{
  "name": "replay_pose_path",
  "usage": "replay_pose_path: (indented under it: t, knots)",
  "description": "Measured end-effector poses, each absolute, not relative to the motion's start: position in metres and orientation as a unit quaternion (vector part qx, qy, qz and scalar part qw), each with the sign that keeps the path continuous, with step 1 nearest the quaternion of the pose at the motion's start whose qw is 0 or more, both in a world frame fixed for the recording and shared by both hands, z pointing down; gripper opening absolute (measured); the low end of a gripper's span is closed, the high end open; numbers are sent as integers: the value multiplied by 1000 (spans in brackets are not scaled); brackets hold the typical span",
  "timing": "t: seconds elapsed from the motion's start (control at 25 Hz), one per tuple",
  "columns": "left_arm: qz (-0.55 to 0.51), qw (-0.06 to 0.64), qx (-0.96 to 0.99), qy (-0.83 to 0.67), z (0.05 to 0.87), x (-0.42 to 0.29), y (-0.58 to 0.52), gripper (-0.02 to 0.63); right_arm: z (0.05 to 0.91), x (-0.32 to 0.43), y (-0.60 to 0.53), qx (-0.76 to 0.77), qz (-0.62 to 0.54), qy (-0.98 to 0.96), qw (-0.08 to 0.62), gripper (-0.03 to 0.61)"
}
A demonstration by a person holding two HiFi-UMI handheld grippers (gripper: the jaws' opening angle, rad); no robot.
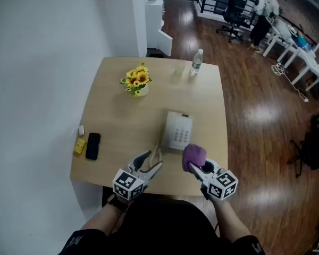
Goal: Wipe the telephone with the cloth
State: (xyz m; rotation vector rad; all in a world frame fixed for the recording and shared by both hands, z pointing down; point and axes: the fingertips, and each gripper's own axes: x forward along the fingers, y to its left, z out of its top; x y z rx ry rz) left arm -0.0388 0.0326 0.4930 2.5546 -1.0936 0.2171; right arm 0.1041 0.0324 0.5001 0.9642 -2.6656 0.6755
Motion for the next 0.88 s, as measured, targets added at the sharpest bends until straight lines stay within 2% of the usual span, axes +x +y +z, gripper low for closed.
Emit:
replay_pose_path:
  t: [0.32,0.56,0.88]
  knots:
    - [94,171,918,-344,510,-57,-24,242,520,76,-59,350,202,-902,151,133]
    - [97,188,917,-339,518,-52,-58,242,546,47,-124,317,130,-906,251,133]
    - [100,195,907,-360,527,-57,-73,242,610,7,-209,261,92,-886,373,132]
